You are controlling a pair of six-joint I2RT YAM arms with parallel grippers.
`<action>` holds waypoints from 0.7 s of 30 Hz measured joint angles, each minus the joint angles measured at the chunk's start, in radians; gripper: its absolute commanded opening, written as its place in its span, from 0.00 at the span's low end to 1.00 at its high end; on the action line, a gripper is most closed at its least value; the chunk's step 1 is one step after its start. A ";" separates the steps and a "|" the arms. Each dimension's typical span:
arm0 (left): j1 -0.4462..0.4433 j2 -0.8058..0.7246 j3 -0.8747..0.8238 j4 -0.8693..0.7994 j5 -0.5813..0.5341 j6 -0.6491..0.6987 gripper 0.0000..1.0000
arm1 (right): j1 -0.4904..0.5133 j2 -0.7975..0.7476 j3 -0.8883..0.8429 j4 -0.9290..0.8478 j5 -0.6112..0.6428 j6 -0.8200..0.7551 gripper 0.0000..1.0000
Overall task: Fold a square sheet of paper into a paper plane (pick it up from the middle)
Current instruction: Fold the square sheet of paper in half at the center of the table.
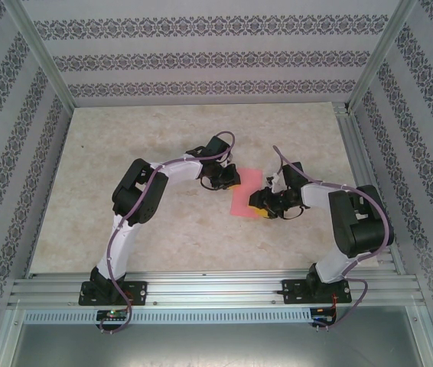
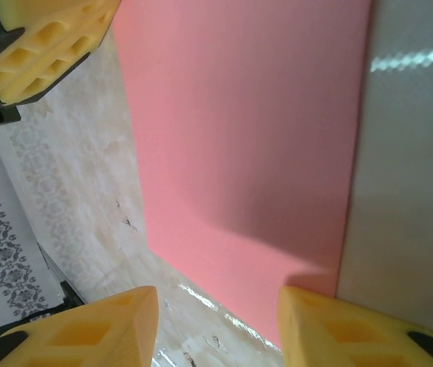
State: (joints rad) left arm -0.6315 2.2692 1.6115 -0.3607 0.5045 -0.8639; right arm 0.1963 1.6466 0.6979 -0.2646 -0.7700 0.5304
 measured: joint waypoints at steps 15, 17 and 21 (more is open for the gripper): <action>0.000 0.000 0.000 0.000 0.000 0.000 0.13 | 0.040 -0.037 -0.024 -0.037 0.023 0.016 0.46; 0.000 0.000 0.000 0.000 0.000 0.000 0.14 | 0.039 -0.037 -0.023 -0.039 0.024 0.013 0.46; 0.000 0.000 0.002 0.000 0.005 0.000 0.18 | 0.039 -0.069 -0.010 -0.093 0.059 0.001 0.49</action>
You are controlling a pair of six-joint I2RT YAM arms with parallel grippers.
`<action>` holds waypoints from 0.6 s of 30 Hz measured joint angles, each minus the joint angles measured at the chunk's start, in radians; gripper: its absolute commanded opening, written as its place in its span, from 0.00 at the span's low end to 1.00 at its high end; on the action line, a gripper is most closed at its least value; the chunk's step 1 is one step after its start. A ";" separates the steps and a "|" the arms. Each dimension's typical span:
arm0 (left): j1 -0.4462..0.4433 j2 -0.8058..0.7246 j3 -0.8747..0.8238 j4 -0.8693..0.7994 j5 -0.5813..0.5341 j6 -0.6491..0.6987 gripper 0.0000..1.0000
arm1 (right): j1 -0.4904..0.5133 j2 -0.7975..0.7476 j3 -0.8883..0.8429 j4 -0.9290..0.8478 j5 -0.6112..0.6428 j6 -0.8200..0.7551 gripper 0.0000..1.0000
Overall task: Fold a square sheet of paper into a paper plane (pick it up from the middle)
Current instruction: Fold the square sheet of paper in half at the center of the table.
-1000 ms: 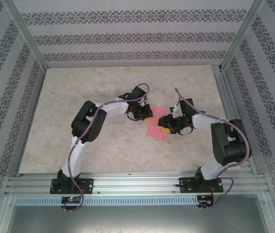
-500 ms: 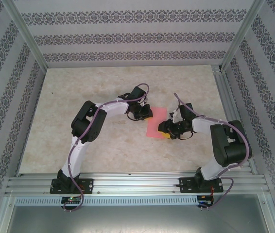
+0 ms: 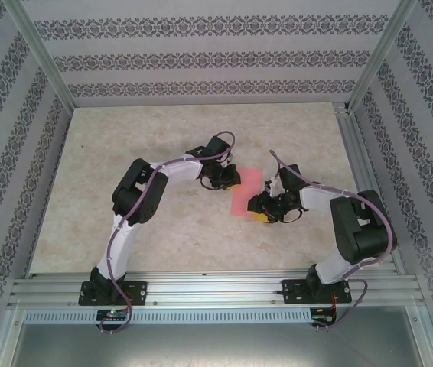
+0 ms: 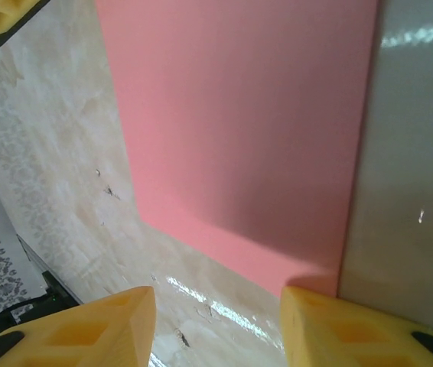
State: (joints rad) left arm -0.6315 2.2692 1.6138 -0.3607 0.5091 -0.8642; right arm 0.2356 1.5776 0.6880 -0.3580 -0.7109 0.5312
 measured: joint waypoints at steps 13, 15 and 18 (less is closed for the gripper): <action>-0.001 -0.152 -0.043 -0.036 -0.084 0.031 0.58 | -0.101 0.006 0.206 -0.079 0.164 -0.033 0.57; 0.003 -0.214 -0.089 -0.033 -0.109 0.030 0.58 | -0.100 0.069 0.234 -0.075 0.164 -0.036 0.57; 0.011 -0.284 -0.162 -0.020 -0.141 0.029 0.58 | -0.100 0.152 0.275 -0.075 0.163 -0.037 0.57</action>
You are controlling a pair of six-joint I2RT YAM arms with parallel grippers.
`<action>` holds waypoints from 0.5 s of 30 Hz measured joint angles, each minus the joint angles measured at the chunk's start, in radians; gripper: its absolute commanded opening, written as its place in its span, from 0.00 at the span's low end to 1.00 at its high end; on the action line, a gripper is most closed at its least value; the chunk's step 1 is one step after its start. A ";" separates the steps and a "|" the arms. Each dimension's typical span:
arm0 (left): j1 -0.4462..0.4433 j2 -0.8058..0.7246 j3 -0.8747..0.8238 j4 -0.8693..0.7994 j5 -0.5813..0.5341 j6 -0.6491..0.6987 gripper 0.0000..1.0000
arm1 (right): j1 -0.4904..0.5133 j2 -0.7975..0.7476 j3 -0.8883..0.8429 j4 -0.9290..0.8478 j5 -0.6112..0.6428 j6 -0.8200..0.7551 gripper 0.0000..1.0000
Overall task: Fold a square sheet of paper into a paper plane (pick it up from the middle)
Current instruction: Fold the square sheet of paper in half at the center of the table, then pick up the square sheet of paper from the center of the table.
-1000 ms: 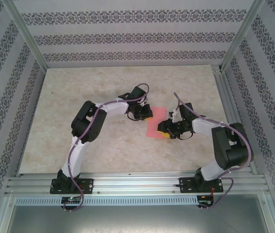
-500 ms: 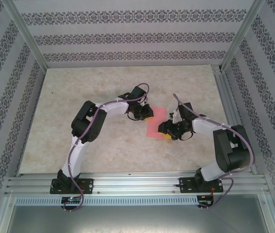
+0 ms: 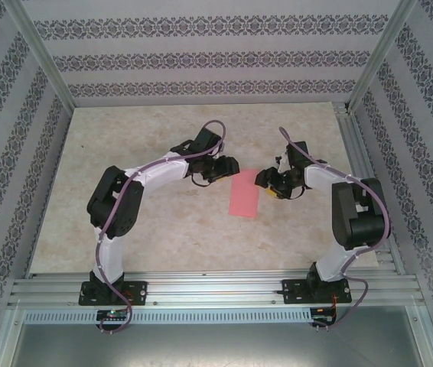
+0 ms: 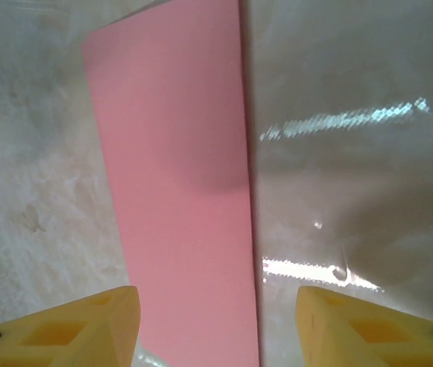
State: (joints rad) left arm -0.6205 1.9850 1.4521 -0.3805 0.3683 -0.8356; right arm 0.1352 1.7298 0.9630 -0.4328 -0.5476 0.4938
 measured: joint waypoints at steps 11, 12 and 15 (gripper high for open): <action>0.038 -0.031 -0.124 0.005 -0.063 -0.003 0.56 | 0.010 0.108 0.101 -0.001 -0.003 -0.025 0.57; 0.038 -0.031 -0.124 0.005 -0.064 -0.003 0.56 | 0.014 0.113 0.105 -0.001 -0.003 -0.025 0.57; 0.038 -0.031 -0.124 0.005 -0.065 -0.003 0.56 | 0.026 0.135 0.122 -0.003 -0.007 -0.025 0.56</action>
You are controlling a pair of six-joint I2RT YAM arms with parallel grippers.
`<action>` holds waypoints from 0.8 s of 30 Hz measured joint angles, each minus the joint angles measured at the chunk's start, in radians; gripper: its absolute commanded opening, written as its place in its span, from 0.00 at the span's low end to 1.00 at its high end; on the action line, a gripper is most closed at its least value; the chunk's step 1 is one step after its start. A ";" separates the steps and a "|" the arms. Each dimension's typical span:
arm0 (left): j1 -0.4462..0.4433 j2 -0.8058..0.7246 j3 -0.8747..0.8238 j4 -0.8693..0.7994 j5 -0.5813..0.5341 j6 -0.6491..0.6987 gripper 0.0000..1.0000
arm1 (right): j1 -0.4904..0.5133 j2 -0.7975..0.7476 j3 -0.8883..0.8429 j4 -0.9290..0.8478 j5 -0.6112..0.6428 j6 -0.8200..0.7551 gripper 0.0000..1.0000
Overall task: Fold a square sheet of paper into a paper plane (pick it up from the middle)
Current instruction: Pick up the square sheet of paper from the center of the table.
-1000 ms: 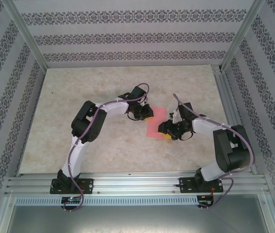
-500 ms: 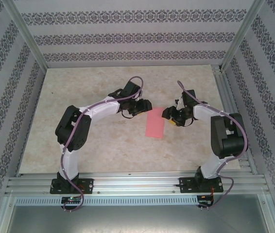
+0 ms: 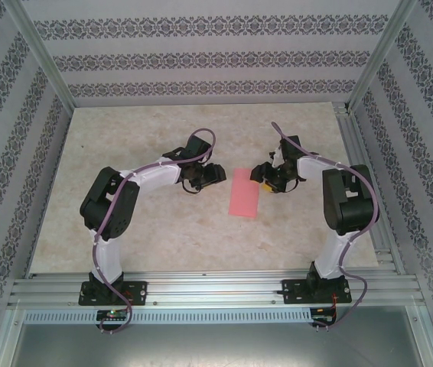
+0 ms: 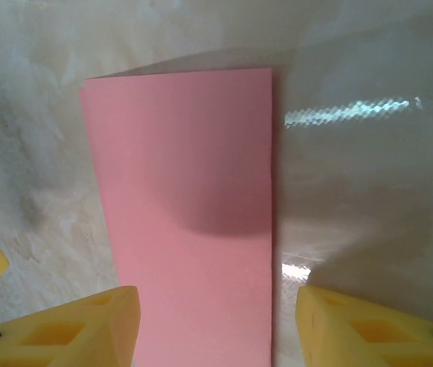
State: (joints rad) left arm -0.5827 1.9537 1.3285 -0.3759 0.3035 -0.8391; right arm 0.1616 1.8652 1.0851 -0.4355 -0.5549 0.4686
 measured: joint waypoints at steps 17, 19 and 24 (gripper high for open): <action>0.001 0.000 0.000 0.000 -0.007 0.000 0.53 | 0.079 0.028 0.080 -0.008 -0.023 0.003 0.38; 0.003 0.000 0.000 0.000 -0.008 0.000 0.53 | 0.080 0.029 0.089 -0.015 -0.021 0.002 0.25; 0.008 0.000 -0.003 0.000 -0.019 0.000 0.53 | 0.080 0.029 0.095 -0.036 -0.018 -0.006 0.17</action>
State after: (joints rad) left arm -0.5743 1.9537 1.3254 -0.3759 0.2848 -0.8394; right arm 0.2420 1.8942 1.1805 -0.4713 -0.5728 0.4625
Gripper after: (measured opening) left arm 0.529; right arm 0.197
